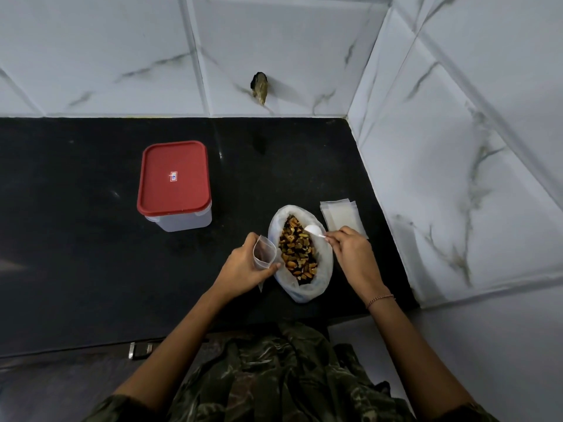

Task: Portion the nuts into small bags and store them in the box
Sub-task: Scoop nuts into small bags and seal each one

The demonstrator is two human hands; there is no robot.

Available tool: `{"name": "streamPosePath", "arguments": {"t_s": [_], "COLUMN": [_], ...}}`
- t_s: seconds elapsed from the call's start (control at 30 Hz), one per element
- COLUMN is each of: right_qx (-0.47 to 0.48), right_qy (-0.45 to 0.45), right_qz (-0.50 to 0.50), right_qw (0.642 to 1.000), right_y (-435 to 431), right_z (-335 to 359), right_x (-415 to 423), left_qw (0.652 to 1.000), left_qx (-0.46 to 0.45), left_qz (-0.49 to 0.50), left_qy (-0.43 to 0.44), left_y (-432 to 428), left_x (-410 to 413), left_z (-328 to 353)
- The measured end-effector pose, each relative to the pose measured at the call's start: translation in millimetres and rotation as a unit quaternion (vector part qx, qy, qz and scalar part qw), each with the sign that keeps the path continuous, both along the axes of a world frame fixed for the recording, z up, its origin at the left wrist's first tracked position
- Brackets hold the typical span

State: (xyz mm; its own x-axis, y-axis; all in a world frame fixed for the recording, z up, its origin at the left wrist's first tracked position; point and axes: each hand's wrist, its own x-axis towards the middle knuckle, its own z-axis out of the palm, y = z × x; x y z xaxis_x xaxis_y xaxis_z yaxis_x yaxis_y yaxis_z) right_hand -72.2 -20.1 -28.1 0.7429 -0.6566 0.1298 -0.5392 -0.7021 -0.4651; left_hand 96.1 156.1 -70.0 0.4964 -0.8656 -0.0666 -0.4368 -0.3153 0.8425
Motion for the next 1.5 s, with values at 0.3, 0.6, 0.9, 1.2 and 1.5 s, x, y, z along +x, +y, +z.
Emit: {"name": "streamPosePath", "arguments": {"t_s": [0.3, 0.6, 0.9, 1.2, 1.5], "right_qx": [-0.004, 0.064, 0.321, 0.276, 0.436], "right_qy": [0.148, 0.186, 0.130, 0.197, 0.108], "right_qz": [0.033, 0.017, -0.121, -0.052, -0.133], "right_qw": [0.988, 0.980, 0.931, 0.939, 0.883], "right_y": [-4.3, -3.3, -30.6, -36.5, -40.6], "right_z": [12.4, 19.2, 9.1, 22.6, 14.2], "right_x": [30.4, 36.5, 37.3, 47.5, 28.2], "left_qw": [1.000, 1.000, 1.000, 0.999, 0.999], "left_qx": [0.007, -0.002, -0.004, -0.008, 0.022], "left_qz": [-0.002, -0.007, -0.014, -0.018, 0.001], "left_qy": [0.005, 0.023, 0.026, 0.033, -0.035], "left_y": [-1.4, -1.2, -2.4, -3.5, 1.6], "left_x": [-4.3, -7.7, -6.9, -6.6, -8.9], "left_z": [-1.7, -0.4, 0.8, 0.7, 1.1]}}
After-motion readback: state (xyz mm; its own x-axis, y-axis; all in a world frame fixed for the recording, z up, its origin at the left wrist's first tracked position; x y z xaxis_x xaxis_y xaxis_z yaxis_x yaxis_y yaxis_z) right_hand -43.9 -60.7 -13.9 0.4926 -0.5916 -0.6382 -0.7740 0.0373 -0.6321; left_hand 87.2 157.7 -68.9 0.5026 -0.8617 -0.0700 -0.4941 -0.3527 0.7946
